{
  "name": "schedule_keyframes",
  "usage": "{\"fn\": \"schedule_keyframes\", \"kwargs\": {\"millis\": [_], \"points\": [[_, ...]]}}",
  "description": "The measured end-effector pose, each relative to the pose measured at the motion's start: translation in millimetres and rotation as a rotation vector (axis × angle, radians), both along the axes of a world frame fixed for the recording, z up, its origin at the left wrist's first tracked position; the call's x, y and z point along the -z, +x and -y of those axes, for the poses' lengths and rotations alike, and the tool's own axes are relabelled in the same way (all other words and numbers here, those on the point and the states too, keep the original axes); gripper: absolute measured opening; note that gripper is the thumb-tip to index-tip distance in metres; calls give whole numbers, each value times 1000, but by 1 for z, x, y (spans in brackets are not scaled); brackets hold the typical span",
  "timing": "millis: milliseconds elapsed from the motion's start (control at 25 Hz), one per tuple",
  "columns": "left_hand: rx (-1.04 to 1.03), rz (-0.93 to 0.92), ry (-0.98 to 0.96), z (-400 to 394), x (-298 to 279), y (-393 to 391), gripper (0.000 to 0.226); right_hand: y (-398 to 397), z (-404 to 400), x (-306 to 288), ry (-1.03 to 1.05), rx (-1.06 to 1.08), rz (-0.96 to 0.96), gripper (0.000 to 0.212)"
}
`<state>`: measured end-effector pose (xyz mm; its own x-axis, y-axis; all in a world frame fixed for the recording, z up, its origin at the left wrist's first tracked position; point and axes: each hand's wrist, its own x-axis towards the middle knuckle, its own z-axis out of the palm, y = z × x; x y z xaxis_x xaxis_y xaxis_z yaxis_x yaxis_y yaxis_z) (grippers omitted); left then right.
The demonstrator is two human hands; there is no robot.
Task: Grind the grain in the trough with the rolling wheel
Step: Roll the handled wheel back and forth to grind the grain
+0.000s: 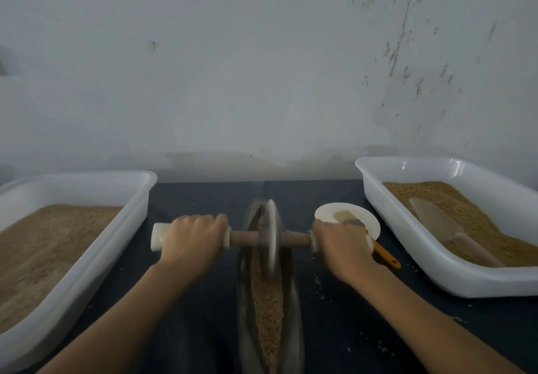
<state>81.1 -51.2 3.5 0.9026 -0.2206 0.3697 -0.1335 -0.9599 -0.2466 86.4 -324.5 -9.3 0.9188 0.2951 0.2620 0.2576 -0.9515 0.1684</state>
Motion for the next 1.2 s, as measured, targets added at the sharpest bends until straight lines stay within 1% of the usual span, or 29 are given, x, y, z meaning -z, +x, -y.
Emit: {"fn": "schedule_keyframes", "kwargs": {"millis": [40, 120, 160, 200, 280, 320, 360, 400, 440, 520, 600, 680, 720, 800, 840, 880, 920, 960, 1000, 1040, 1080, 1200], "points": [[48, 1, -15, -4, 7, -21, 36, -22, 7, 6, 8, -55, 13, 24], [230, 37, -102, -11, 15, -62, 44, -67, 17, 9, 25, -206, 112, 36], [303, 91, -132, -15, 19, -76, 45, -79, 20, 9, 14, -268, 179, 39], [316, 100, -154, -20, 23, -83, 44, -85, 20, 6, 11, -284, 201, 40], [252, 4, -137, -22, 26, -78, 43, -76, 12, -1, -10, -241, 121, 39], [185, -44, -99, -20, 25, -66, 41, -61, 7, -7, -53, -195, 82, 35], [112, -55, -70, -17, 23, -48, 36, -41, 2, -12, -105, -149, 79, 29], [51, -28, -70, -13, 20, -26, 29, -19, -2, -16, -133, -94, 83, 24], [-4, -16, -80, -10, 16, -6, 23, 0, -6, -19, -126, -61, 94, 21], [-60, -4, -101, -3, 7, 23, 18, 24, -13, -26, -118, -13, 137, 19], [-51, 25, -87, 2, 1, 27, 18, 23, -14, -27, -99, -4, 130, 18], [-32, -26, -74, -1, 1, 6, 17, -1, -4, -16, -64, -20, 58, 20], [-8, -42, -57, -5, 6, -13, 18, -21, 3, -8, -59, -52, 59, 23], [136, 13, -24, -13, 12, -61, 32, -64, 15, 4, -29, -188, 124, 39], [221, 41, -57, -16, 10, -80, 41, -81, 20, 5, -20, -250, 154, 46], [244, 51, -71, -17, 6, -90, 47, -88, 23, 4, -17, -281, 154, 50], [217, 12, -55, -19, 4, -93, 49, -88, 24, 2, -15, -283, 121, 50], [162, -52, -26, -18, 7, -90, 45, -82, 22, 0, -30, -267, 73, 47], [97, -73, -27, -16, 12, -77, 35, -70, 17, -5, -68, -221, 27, 41], [1, -117, -42, -13, 12, -59, 26, -52, 11, -9, -127, -172, 45, 32], [-37, -115, -61, -10, 11, -38, 20, -31, 5, -13, -168, -115, 69, 25], [-69, -73, -80, -4, 2, 18, 12, 20, -12, -25, -119, -4, 123, 18]]}}
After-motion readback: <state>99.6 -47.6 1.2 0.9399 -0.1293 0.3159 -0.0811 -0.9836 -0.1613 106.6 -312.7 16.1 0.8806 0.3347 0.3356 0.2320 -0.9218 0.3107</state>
